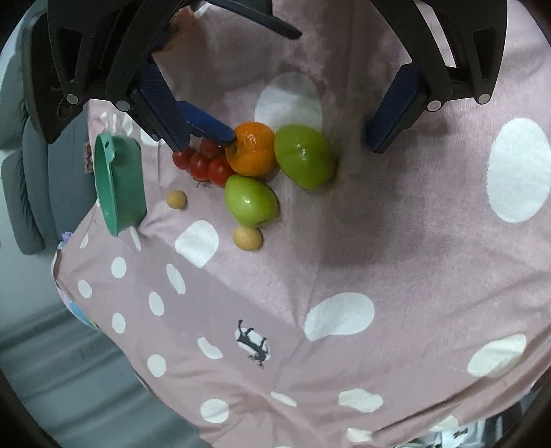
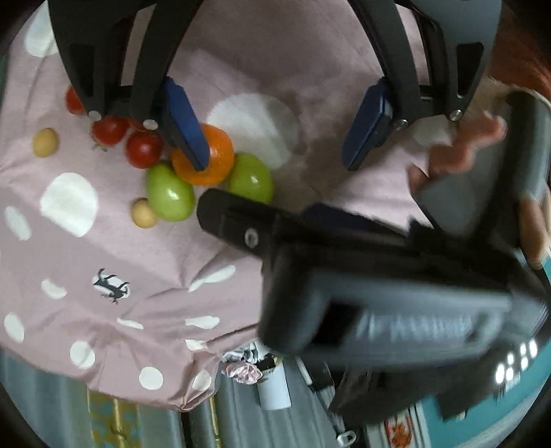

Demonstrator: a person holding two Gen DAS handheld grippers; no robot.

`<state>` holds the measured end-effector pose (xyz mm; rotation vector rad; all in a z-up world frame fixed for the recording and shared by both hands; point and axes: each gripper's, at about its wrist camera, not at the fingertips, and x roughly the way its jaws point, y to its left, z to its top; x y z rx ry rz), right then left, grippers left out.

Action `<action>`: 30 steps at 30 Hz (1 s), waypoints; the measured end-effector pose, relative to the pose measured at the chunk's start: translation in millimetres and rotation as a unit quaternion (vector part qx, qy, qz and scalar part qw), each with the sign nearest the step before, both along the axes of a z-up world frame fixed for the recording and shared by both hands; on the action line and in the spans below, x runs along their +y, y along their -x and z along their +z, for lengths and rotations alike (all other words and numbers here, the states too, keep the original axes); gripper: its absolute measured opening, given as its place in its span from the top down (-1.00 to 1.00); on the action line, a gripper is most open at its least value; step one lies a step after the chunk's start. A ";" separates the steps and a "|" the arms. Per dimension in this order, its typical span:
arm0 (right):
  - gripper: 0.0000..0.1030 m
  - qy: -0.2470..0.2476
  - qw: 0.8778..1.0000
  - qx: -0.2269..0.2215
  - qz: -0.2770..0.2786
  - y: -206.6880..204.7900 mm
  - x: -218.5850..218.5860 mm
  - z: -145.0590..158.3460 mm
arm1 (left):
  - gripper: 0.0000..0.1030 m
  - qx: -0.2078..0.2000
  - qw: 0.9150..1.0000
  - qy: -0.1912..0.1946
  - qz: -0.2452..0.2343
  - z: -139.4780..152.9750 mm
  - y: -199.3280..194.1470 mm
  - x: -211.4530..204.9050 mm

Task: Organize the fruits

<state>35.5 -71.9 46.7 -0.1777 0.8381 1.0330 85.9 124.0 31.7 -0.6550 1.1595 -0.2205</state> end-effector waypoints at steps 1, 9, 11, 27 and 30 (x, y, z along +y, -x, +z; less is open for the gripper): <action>-0.52 -0.014 1.000 0.015 0.002 -6.1 0.2 1.0 | -0.97 0.001 1.000 0.006 0.002 0.6 -0.3 1.5; -0.57 -0.061 0.994 0.093 0.003 -40.3 5.5 -2.9 | -0.98 -0.025 0.992 0.117 -0.036 11.5 7.4 -0.7; -0.57 -0.077 0.991 0.110 0.002 -45.2 2.7 -4.1 | -0.98 -0.014 0.995 0.095 -0.031 -2.3 3.0 -5.1; -0.69 0.069 0.995 0.011 0.070 -28.2 37.4 -7.0 | -0.96 -0.021 0.971 0.236 0.020 -23.2 -18.5 20.2; -0.58 0.071 0.996 0.016 0.055 -35.7 41.1 -17.0 | -0.96 -0.019 0.978 0.203 0.034 -18.2 -19.2 14.3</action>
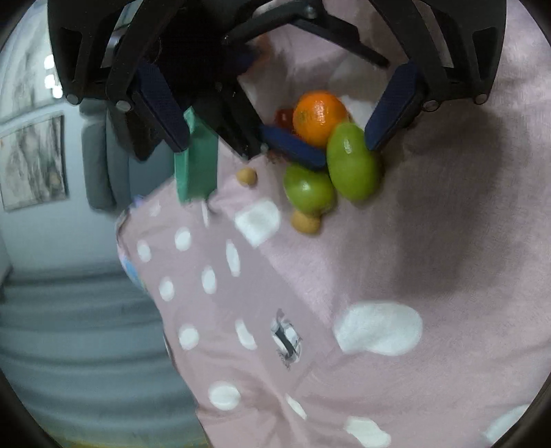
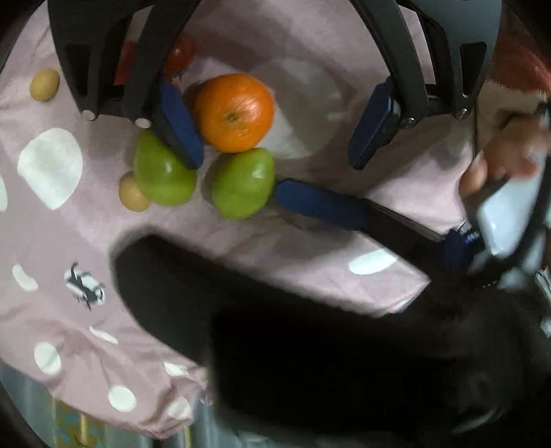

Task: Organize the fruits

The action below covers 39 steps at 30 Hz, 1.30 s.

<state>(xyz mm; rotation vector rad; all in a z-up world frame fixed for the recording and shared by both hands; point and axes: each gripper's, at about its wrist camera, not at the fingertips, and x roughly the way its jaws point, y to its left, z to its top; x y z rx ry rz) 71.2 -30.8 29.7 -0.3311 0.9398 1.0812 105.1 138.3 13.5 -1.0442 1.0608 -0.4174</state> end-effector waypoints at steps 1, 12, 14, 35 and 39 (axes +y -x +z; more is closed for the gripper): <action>-0.56 -0.005 1.000 -0.001 -0.006 -1.0 -0.3 -1.1 | -0.96 0.000 1.000 0.000 0.006 0.1 0.1 1.4; 0.23 -0.001 0.998 -0.037 -0.053 -12.8 17.2 -10.0 | -0.95 -0.033 0.999 -0.012 0.016 0.0 -1.3 2.8; 0.24 -0.011 0.998 -0.029 -0.053 -19.0 18.0 -10.9 | -0.95 -0.031 0.999 -0.022 0.011 1.2 -2.6 -1.0; -0.15 -0.026 0.996 -0.035 -0.077 -14.6 -40.9 23.5 | -0.95 -0.034 0.991 -0.128 0.023 15.9 11.7 -8.9; -0.43 -0.038 0.994 -0.042 -0.089 -13.3 -54.4 29.2 | -0.95 -0.037 0.986 -0.163 0.001 14.2 14.9 -19.4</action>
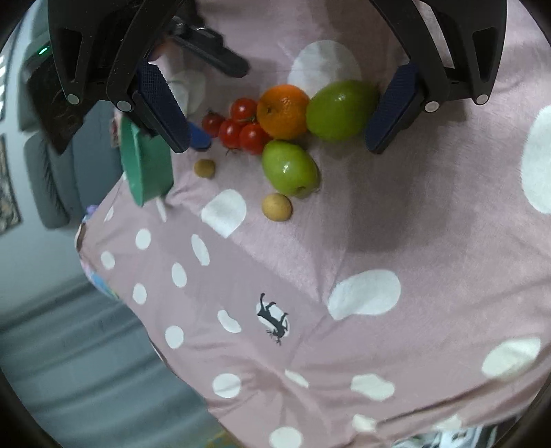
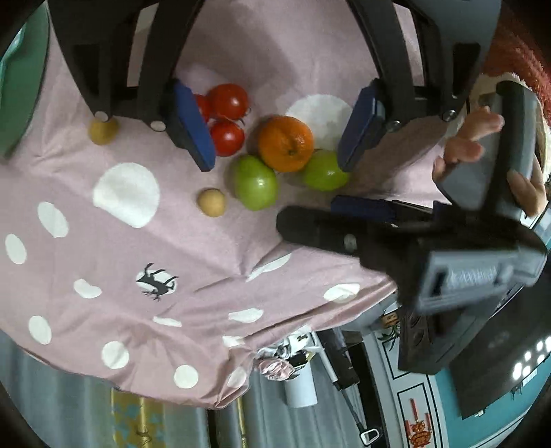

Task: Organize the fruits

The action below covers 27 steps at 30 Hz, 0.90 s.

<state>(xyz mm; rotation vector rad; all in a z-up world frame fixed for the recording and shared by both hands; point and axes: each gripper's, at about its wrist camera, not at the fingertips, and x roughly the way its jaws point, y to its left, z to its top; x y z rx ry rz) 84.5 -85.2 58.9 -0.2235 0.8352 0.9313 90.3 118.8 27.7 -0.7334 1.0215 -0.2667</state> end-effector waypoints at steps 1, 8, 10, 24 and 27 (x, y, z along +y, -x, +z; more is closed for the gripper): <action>-0.43 -0.012 1.000 0.004 0.003 1.5 -4.1 2.1 | -0.95 0.003 1.000 -0.004 -0.005 0.6 1.5 -1.3; -0.46 -0.055 0.997 0.047 -0.035 -16.6 -28.5 5.7 | -0.95 -0.021 1.000 0.004 0.015 5.8 11.4 6.4; -0.45 -0.062 0.997 0.049 -0.017 -12.8 -26.7 7.2 | -0.95 -0.026 0.999 -0.028 0.008 11.2 14.7 1.4; -0.47 -0.085 0.995 0.059 -0.014 -10.5 -58.0 9.5 | -0.95 -0.227 0.908 -0.343 -0.072 44.5 53.0 -60.3; -0.46 -0.045 0.999 0.014 -0.004 6.8 -62.1 12.5 | -0.95 -0.228 0.900 -0.354 -0.116 34.1 47.9 -79.8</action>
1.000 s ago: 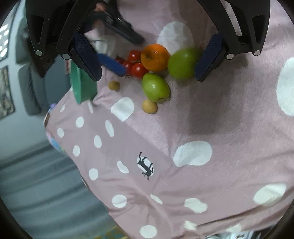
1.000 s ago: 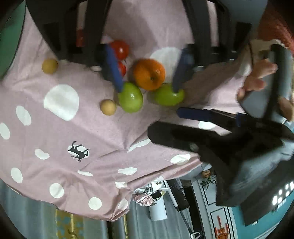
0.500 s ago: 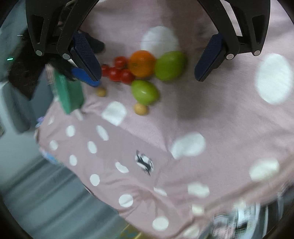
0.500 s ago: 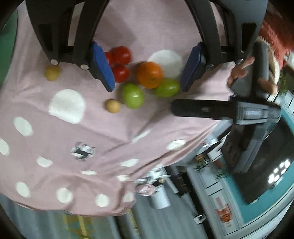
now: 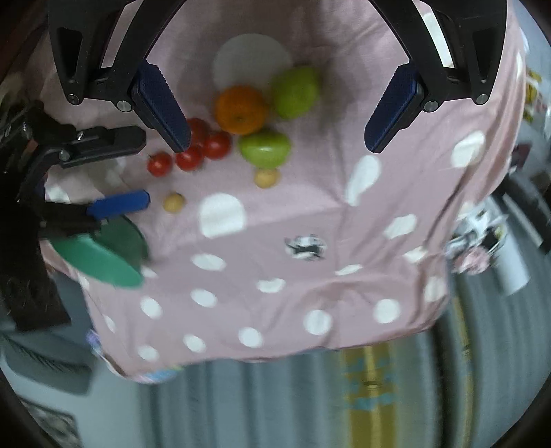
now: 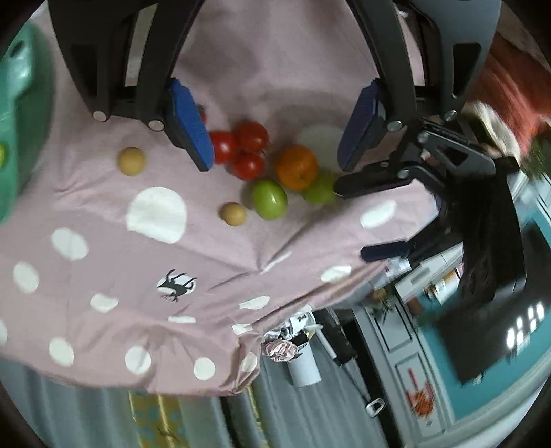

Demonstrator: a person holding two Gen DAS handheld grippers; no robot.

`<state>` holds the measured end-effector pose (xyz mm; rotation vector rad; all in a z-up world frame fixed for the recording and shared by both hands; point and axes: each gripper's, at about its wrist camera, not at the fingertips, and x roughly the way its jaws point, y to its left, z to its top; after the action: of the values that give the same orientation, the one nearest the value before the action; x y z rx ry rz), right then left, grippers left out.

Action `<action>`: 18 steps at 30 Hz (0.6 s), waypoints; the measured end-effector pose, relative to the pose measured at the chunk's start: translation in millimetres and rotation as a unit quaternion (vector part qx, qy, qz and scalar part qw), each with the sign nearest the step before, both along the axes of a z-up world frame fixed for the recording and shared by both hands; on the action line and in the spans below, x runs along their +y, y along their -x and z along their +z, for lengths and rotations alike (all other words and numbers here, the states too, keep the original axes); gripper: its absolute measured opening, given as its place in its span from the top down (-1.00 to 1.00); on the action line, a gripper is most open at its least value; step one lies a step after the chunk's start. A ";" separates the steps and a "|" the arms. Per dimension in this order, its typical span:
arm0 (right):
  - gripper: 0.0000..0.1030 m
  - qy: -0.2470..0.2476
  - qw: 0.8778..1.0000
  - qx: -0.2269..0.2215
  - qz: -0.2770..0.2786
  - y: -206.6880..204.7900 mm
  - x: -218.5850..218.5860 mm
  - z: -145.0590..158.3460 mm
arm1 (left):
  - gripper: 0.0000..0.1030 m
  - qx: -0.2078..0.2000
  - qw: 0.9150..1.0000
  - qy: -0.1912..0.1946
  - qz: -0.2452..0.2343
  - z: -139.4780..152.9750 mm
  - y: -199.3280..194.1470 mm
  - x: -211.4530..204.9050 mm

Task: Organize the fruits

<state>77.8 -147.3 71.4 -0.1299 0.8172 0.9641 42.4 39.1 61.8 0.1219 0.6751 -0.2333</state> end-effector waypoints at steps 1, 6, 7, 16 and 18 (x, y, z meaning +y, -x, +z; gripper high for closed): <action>-0.46 0.020 1.000 -0.017 0.003 7.0 1.1 -1.2 | -0.95 0.004 1.000 -0.002 -0.005 -1.9 -0.7 -3.3; -0.36 0.066 0.996 -0.041 0.053 30.3 14.3 -16.2 | -0.95 0.098 0.989 0.108 -0.015 -17.4 -21.7 4.8; -0.35 0.069 0.995 -0.039 0.061 30.7 15.7 -17.7 | -0.95 0.120 0.982 0.143 -0.015 -19.3 -26.8 7.3; -0.29 0.080 0.994 -0.011 0.067 5.4 50.7 -27.1 | -0.95 0.179 0.964 0.198 -0.010 -27.9 -52.0 -1.4; -0.13 0.082 0.995 0.011 0.064 -2.8 53.9 -31.2 | -0.78 0.189 0.963 0.193 -0.011 -27.0 -51.4 1.8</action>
<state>80.5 -93.4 40.2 -0.3158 0.9172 1.0196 93.8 40.9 34.7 -0.2966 0.9944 -0.4114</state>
